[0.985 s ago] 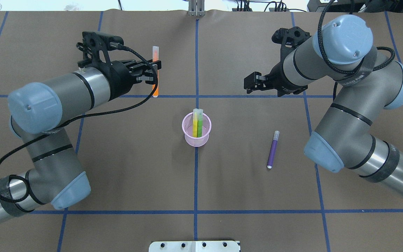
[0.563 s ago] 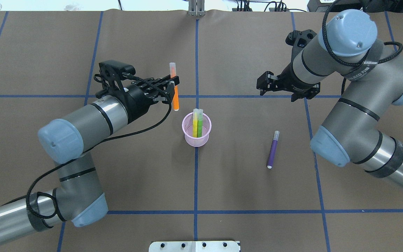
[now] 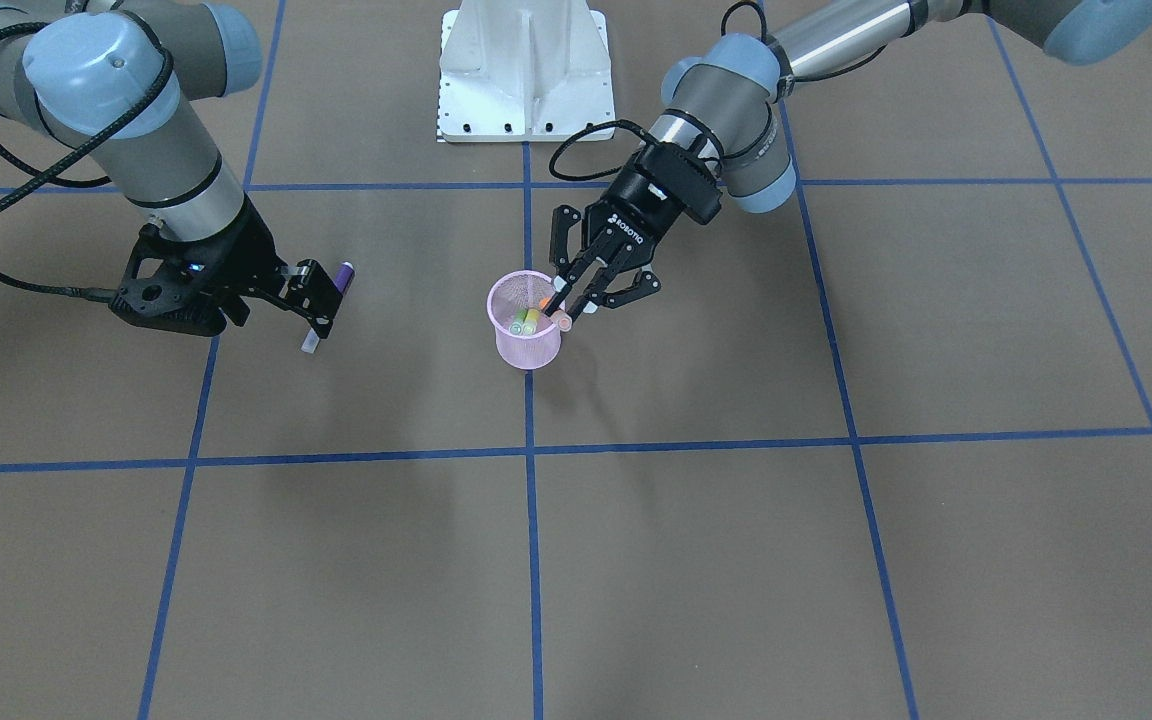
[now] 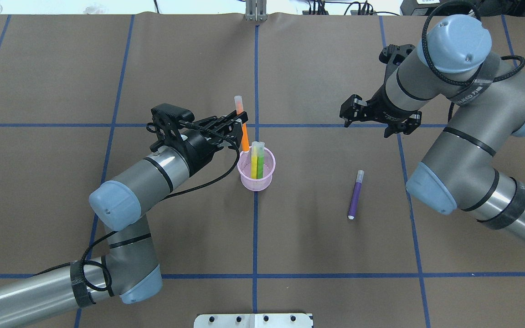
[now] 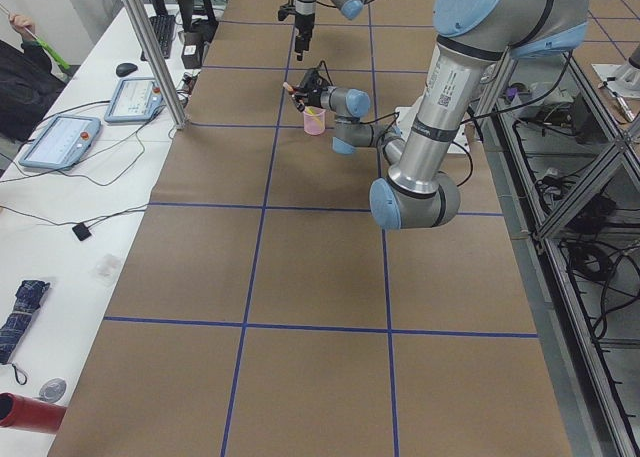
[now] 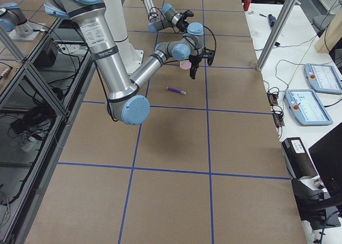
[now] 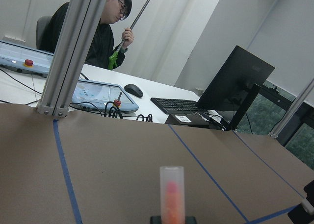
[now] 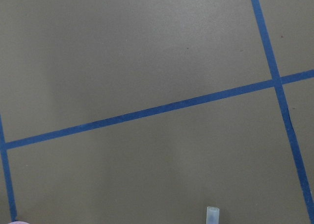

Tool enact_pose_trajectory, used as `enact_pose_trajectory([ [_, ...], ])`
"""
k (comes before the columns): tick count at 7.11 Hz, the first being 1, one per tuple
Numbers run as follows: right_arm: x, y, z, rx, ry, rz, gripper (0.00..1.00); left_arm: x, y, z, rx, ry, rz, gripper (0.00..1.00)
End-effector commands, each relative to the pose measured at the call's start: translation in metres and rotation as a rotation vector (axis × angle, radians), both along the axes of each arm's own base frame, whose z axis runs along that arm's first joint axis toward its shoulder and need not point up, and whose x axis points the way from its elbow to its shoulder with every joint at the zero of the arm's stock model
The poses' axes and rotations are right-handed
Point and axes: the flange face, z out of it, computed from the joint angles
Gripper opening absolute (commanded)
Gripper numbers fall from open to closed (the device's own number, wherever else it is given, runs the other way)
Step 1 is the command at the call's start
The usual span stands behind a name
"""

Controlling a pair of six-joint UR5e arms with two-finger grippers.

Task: Collect pens into pen holder
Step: 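Lower the orange marker into the cup with the left gripper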

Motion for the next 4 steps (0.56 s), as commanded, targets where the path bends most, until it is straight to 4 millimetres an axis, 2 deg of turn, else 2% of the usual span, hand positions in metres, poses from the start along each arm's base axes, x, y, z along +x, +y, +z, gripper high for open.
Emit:
enact_pose_trajectory([
  [1, -0.001, 0.001, -0.001, 0.0, -0.001, -0.001, 0.99, 0.015, 0.01, 0.008, -0.007, -0.016, 0.021, 0.0],
  [2, -0.001, 0.001, -0.001, 0.0, -0.001, -0.001, 0.99, 0.024, 0.01, 0.009, -0.011, -0.026, 0.024, 0.0],
  [4, -0.001, 0.001, 0.0, 0.0, -0.001, -0.001, 0.99, 0.029, 0.01, 0.015, -0.016, -0.036, 0.027, 0.0],
])
